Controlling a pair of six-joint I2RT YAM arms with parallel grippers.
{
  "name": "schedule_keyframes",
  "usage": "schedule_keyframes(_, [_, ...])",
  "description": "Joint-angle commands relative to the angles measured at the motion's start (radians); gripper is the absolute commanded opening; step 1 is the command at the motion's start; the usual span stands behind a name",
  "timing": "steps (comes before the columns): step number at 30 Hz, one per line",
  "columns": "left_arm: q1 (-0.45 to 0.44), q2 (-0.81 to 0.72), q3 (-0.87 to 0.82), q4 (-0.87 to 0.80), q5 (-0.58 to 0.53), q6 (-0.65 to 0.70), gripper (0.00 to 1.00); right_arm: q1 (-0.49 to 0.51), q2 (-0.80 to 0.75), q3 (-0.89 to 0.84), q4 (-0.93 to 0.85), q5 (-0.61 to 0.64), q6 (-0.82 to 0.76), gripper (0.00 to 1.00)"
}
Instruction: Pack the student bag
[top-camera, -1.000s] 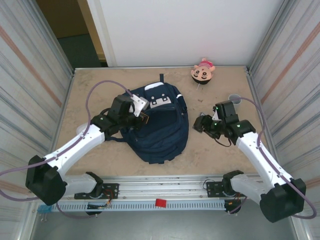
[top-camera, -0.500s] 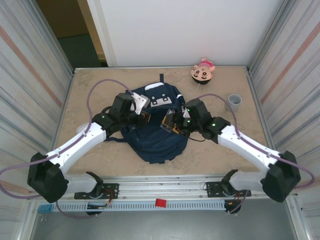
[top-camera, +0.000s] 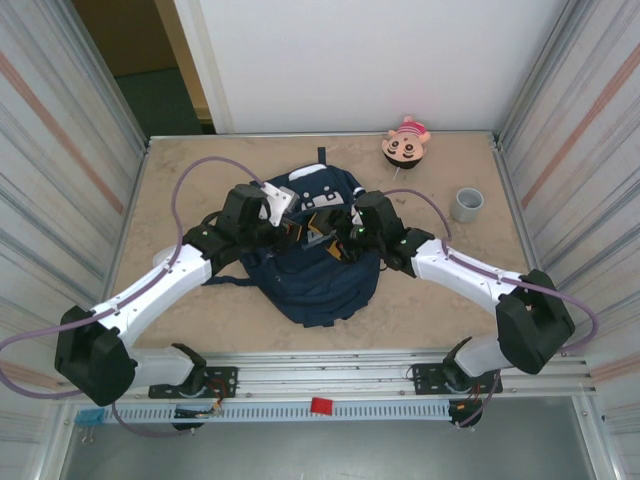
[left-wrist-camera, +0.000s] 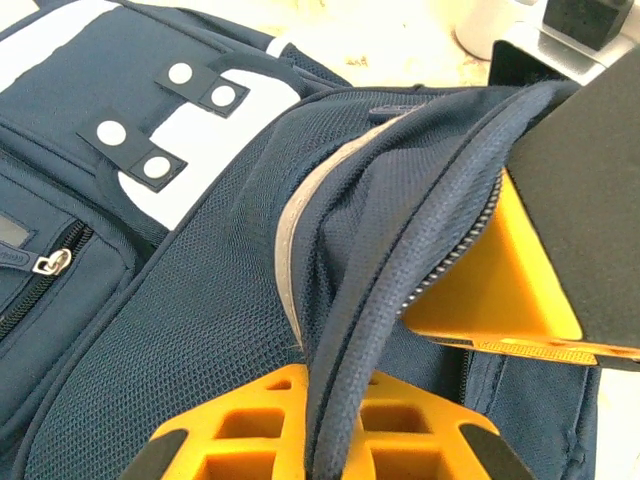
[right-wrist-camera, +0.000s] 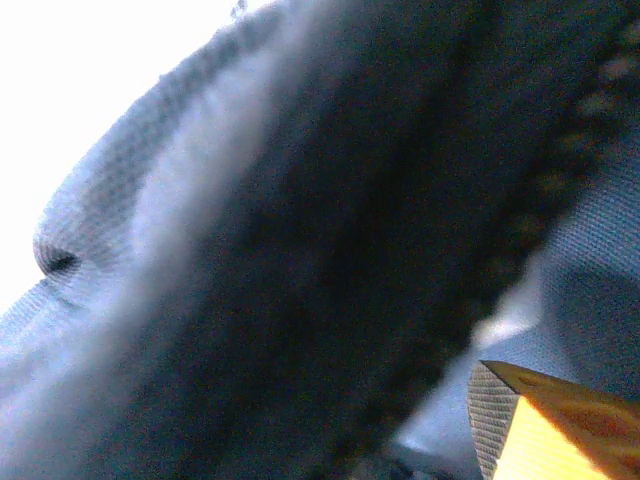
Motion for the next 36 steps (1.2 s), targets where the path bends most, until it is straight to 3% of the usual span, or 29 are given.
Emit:
schedule_keyframes(1, [0.006,-0.052,0.050,0.100,0.044,-0.016,0.00,-0.015,-0.071,-0.018,0.015,0.061,0.020,0.74])
schedule_keyframes(5, [0.011,-0.050,0.042,0.105,0.046,0.005,0.00,-0.009,-0.176,-0.078,0.015,0.070,-0.045,0.70])
schedule_keyframes(10, [0.011,-0.047,0.013,0.115,0.081,0.097,0.00,0.015,-0.260,-0.092,0.066,0.046,-0.111,0.77])
schedule_keyframes(20, [0.011,-0.088,-0.101,0.201,0.193,0.336,0.00,-0.017,-0.107,-0.063,0.248,0.073,0.086,0.76])
schedule_keyframes(24, [0.011,-0.084,-0.102,0.193,0.221,0.376,0.01,-0.018,-0.042,-0.030,0.253,0.059,0.100,0.65])
schedule_keyframes(26, [0.009,-0.082,-0.104,0.187,0.228,0.381,0.02,-0.028,-0.025,-0.021,0.236,0.057,0.090,0.41])
schedule_keyframes(28, [0.009,-0.089,-0.100,0.147,0.213,0.370,0.10,-0.051,-0.023,-0.021,0.217,0.038,0.068,0.28])
schedule_keyframes(32, [0.059,-0.151,-0.150,0.073,0.234,0.340,0.52,-0.115,-0.039,-0.008,0.122,-0.042,-0.003,0.15])
schedule_keyframes(36, [0.200,-0.217,-0.236,0.033,0.388,0.389,0.65,-0.169,-0.033,0.027,0.033,-0.162,-0.081,0.12])
